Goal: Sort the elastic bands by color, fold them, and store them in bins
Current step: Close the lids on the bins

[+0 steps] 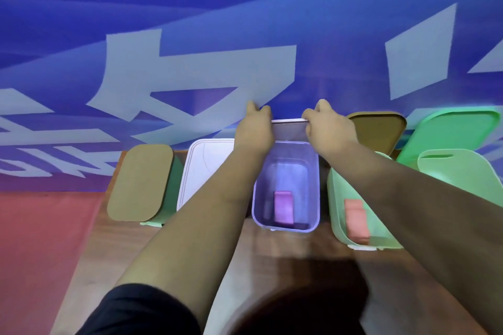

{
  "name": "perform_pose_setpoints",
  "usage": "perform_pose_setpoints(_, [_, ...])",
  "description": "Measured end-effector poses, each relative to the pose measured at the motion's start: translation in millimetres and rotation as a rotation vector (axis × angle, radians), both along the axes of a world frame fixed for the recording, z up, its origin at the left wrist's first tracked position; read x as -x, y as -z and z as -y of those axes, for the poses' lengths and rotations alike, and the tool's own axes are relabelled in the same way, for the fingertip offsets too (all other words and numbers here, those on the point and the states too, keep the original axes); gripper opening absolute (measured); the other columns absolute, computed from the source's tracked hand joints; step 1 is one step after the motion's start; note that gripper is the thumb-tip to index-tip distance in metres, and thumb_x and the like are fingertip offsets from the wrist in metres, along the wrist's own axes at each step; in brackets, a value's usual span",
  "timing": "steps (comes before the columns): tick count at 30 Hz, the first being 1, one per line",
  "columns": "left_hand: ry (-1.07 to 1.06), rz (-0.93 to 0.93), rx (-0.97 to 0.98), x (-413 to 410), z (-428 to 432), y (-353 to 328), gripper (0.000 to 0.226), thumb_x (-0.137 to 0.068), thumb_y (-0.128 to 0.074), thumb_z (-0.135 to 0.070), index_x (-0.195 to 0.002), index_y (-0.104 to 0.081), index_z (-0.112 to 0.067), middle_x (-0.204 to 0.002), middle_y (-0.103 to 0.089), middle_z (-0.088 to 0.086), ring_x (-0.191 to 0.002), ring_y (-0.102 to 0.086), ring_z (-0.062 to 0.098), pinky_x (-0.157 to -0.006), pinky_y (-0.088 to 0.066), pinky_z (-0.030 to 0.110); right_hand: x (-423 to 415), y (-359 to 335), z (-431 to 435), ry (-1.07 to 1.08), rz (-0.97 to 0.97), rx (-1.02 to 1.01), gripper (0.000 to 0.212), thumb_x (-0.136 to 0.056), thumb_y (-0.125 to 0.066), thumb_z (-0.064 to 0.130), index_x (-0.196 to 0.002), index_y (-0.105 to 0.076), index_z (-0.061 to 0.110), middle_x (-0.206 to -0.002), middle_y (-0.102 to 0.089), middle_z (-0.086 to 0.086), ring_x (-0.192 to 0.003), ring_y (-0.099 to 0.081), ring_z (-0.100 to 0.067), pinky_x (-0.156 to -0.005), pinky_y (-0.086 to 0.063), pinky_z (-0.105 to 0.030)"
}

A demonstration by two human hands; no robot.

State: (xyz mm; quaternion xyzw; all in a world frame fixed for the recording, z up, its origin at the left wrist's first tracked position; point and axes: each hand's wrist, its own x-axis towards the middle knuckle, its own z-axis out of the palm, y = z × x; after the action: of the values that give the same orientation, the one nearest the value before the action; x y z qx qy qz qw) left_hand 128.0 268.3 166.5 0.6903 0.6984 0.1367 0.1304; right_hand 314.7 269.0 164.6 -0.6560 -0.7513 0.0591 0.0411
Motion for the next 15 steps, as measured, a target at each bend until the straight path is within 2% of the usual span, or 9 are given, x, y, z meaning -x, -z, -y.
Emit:
perform_pose_setpoints(6, [-0.030, 0.037, -0.101, -3, 18, -14, 0.015, -0.098, -0.049, -0.012, -0.108, -0.060, -0.011, -0.107, -0.059, 0.011, -0.087, -0.057, 0.034, -0.074, -0.046, 0.041, -11, -15, 16, -0.047, -0.057, -0.103, 0.014, -0.103, -0.049, 0.018, -0.111, -0.060, 0.021, -0.100, -0.051, -0.003, -0.068, -0.061, -0.035, -0.058, -0.046, -0.034])
perform_pose_setpoints(10, [0.012, 0.136, -0.167, 4, 46, -18, 0.013, -0.093, -0.057, -0.011, -0.104, -0.063, -0.013, -0.102, -0.060, 0.005, -0.085, -0.056, 0.027, -0.073, -0.046, 0.038, -18, -18, 47, -0.083, -0.056, -0.154, 0.015, -0.099, -0.051, 0.017, -0.106, -0.064, 0.022, -0.094, -0.052, -0.002, -0.067, -0.061, -0.035, -0.055, -0.040, -0.032])
perform_pose_setpoints(12, [0.036, 0.150, -0.145, 6, 66, -14, 0.016, -0.093, -0.062, -0.014, -0.108, -0.068, -0.013, -0.105, -0.059, 0.004, -0.084, -0.054, 0.022, -0.074, -0.044, 0.034, -21, -12, 71, -0.090, -0.097, -0.155, 0.017, -0.097, -0.053, 0.019, -0.107, -0.066, 0.024, -0.097, -0.054, -0.002, -0.072, -0.063, -0.036, -0.057, -0.043, -0.034])
perform_pose_setpoints(15, [0.025, 0.104, -0.090, 12, 100, 2, 0.009, -0.090, -0.066, -0.016, -0.098, -0.070, -0.014, -0.104, -0.056, 0.004, -0.084, -0.059, 0.027, -0.074, -0.048, 0.036, -22, 6, 114, -0.116, -0.197, -0.189, 0.017, -0.091, -0.064, 0.025, -0.106, -0.071, 0.029, -0.101, -0.060, -0.001, -0.076, -0.067, -0.034, -0.059, -0.050, -0.037])
